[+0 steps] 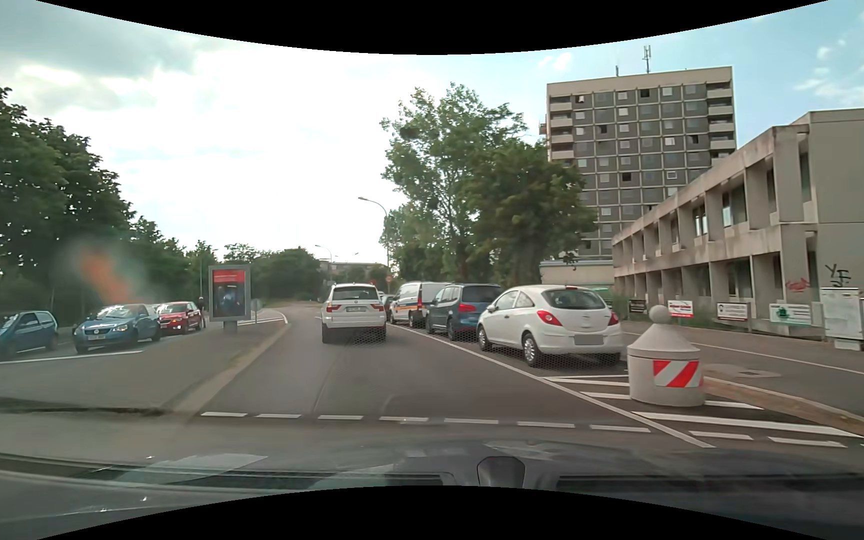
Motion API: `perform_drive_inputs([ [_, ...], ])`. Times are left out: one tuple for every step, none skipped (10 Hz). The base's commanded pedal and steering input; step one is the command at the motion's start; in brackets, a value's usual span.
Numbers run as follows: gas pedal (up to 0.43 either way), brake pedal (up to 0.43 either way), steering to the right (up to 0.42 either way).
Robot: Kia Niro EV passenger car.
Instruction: Follow the waypoints while adhering to traffic rules and regulations
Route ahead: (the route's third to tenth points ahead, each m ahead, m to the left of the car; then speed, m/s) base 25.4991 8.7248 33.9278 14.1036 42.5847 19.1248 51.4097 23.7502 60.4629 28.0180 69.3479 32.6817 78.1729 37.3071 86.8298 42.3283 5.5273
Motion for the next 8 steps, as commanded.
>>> perform_drive_inputs([
  [0.197, 0.0, -0.238],
  [0.209, 0.0, -0.225],
  [0.22, 0.0, -0.207],
  [0.228, 0.0, -0.189],
  [0.24, 0.0, -0.171],
  [0.248, 0.0, -0.146],
  [0.248, 0.0, -0.121],
  [0.26, 0.0, -0.113],
])
